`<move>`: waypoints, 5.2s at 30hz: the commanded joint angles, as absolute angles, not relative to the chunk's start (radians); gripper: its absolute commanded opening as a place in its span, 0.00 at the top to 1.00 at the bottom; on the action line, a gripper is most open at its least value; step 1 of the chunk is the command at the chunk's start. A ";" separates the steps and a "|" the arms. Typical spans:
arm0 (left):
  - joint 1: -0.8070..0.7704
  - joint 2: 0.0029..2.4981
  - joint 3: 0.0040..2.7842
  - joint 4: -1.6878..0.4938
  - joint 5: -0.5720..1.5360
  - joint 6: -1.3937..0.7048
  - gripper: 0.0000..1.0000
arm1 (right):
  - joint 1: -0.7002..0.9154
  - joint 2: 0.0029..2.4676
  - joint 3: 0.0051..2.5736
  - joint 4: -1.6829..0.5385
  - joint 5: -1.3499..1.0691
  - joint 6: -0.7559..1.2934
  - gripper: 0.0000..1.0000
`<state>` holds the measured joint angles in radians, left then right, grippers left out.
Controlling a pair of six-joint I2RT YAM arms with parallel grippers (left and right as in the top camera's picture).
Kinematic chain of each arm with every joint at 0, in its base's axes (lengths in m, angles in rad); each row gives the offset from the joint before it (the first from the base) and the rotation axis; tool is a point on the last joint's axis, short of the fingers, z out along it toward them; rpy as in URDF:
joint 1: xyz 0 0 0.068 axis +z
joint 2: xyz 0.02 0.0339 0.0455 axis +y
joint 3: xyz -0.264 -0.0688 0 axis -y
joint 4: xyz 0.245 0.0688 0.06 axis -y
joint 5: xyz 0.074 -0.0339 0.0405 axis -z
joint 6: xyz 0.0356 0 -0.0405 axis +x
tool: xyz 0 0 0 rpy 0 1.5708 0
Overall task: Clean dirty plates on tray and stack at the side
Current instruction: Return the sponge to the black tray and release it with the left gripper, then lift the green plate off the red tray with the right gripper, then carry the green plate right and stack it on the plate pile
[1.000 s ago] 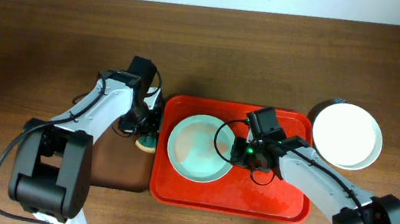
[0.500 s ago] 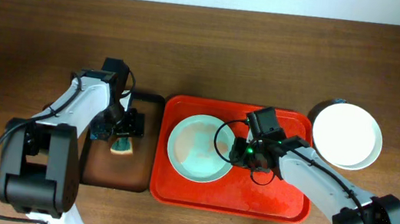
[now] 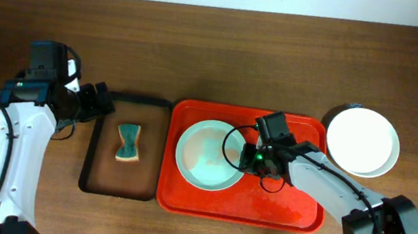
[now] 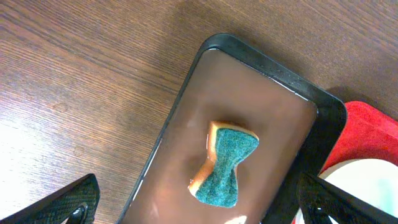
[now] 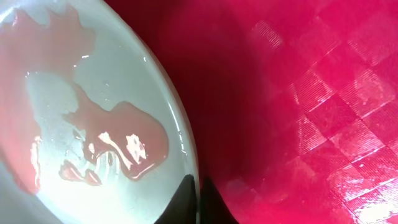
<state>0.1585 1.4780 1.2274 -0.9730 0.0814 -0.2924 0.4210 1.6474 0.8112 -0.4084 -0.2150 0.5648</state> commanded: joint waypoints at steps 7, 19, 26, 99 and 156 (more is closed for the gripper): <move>0.161 1.470 1.239 -0.971 0.089 -0.303 0.01 | 0.418 1.656 0.827 -0.456 -0.201 0.582 0.96; 0.161 1.470 1.239 -0.971 0.089 -0.303 0.01 | 0.414 1.656 1.388 -0.969 -0.074 0.535 0.96; 0.161 1.470 1.239 -0.971 0.089 -0.303 0.01 | 0.605 1.691 1.415 -0.777 0.111 0.638 0.96; 0.161 1.470 1.239 -0.971 0.089 -0.303 0.01 | 1.164 1.761 1.498 -0.115 1.216 -0.239 0.96; 0.161 1.470 1.239 -0.971 0.089 -0.303 0.01 | -0.400 1.691 1.238 -0.992 -0.264 -0.102 0.35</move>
